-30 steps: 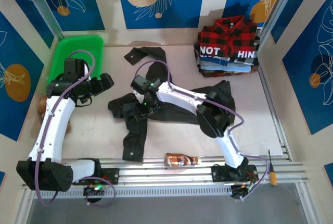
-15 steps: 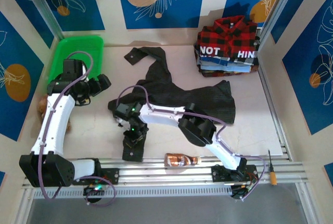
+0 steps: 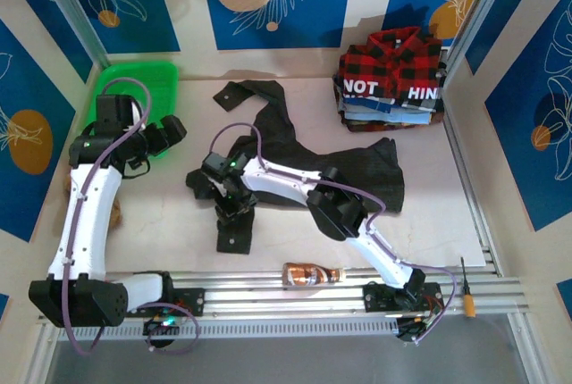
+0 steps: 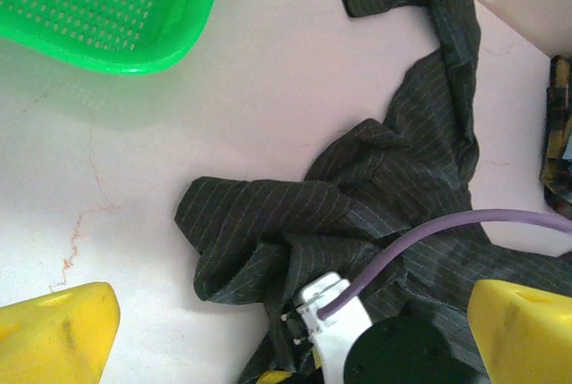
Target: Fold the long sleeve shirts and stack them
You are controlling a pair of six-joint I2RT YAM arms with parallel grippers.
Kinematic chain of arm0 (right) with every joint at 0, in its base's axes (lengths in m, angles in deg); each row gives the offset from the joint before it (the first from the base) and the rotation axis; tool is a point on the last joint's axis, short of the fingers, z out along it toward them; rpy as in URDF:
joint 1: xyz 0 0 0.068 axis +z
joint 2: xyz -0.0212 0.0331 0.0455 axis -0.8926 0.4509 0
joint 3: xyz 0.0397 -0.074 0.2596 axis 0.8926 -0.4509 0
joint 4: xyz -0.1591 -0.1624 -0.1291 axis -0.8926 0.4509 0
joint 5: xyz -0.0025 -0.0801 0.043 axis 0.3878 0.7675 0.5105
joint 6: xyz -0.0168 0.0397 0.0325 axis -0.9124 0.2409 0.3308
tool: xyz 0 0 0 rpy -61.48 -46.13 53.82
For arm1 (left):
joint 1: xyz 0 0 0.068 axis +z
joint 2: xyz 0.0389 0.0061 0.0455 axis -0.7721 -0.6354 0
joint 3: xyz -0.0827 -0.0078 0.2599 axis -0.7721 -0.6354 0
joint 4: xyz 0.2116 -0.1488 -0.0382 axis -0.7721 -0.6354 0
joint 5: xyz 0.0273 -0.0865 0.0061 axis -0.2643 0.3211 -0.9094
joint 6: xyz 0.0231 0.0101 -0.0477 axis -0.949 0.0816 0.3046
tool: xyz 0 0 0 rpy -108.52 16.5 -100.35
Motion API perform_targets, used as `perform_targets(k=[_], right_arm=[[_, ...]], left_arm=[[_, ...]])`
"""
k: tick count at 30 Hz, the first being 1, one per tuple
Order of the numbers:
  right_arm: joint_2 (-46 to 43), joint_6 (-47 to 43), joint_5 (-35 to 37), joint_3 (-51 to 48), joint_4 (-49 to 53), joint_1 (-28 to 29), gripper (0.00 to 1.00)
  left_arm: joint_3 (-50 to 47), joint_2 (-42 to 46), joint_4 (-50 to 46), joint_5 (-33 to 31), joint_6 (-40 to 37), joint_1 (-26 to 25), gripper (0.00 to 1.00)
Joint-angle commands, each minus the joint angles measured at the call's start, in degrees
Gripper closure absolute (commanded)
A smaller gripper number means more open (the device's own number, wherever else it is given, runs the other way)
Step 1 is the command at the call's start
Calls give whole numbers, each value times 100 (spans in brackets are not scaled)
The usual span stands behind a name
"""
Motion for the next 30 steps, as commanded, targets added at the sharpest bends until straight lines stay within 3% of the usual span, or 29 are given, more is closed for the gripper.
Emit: perform_targets(k=[1, 6, 14, 30], right_arm=[[-635, -90, -280, 120, 480, 300, 45], [-663, -291, -194, 197, 902, 670, 44], [137, -415, 261, 805, 1313, 1188, 45], [1092, -534, 1141, 1523, 1477, 1490, 48]], left_arm=[[564, 38, -118, 125, -136, 57, 0], [1069, 45, -173, 211, -89, 60, 0], [1211, 299, -324, 31, -199, 60, 0], [992, 484, -452, -93, -296, 68, 0]])
